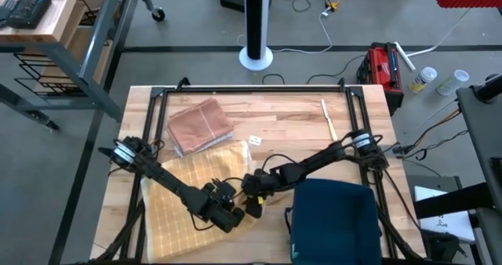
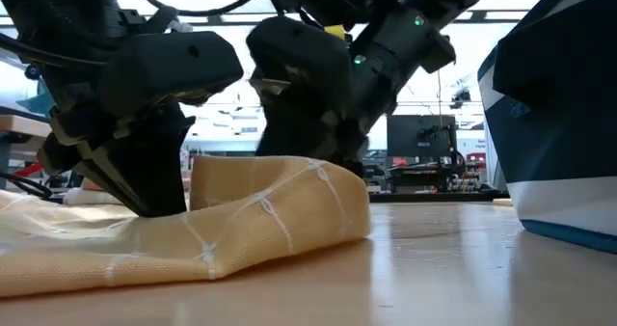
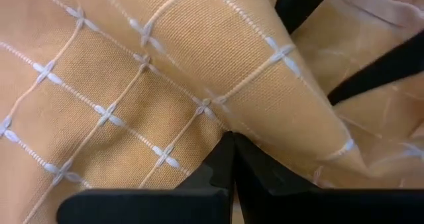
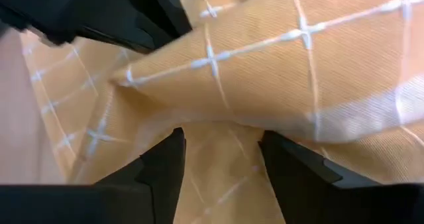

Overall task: Fold towel
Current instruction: Fold the yellow towel

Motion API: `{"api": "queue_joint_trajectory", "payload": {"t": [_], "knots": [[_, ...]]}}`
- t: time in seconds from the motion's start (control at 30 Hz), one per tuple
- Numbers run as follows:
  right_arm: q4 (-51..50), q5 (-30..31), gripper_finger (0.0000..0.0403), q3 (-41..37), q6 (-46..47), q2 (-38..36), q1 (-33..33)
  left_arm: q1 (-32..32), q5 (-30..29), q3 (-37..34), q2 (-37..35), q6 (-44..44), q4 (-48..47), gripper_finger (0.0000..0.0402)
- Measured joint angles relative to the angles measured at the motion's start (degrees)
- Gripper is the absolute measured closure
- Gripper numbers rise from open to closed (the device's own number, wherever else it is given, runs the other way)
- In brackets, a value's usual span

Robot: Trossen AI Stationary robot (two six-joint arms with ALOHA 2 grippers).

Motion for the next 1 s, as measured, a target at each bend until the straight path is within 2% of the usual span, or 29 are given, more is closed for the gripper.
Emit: {"api": "queue_joint_trajectory", "payload": {"t": [0.17, 0.33, 0.53, 0.63, 0.8, 0.83, 1.0], "knots": [[8.2, -1.5, 0.0206, 0.0, 0.8, 1.6, -0.2, -0.4, -0.9, -0.3, -0.1, 3.3, 1.2, 0.0401], [18.1, -8.8, 0.0206, 0.0, -0.6, 3.0, 0.2, -1.0, -2.3, -0.3, -0.4, 2.5, 0.6, 0.0401], [20.8, -9.2, 0.0215, 0.0, -1.3, 3.2, 0.9, -2.6, -5.3, -0.5, -1.8, 2.0, -0.3, 0.0401], [20.2, -8.3, 0.0251, 0.0, -1.2, 3.2, 0.9, -3.6, -7.0, -0.7, -2.4, 1.6, -1.4, 0.0401], [16.8, -7.4, 0.0374, 0.0, -2.0, 3.1, 0.9, -4.4, -8.0, -0.8, -2.8, -0.9, -4.0, 0.0401], [16.3, -7.3, 0.0388, 0.0, -2.2, 3.1, 0.9, -4.4, -7.6, -0.9, -2.8, -1.4, -4.1, 0.0401], [13.1, -7.2, 0.0397, 0.0, -3.8, 1.7, 1.0, -5.6, -7.3, -3.7, -3.3, -5.7, -3.6, 0.0401]]}}
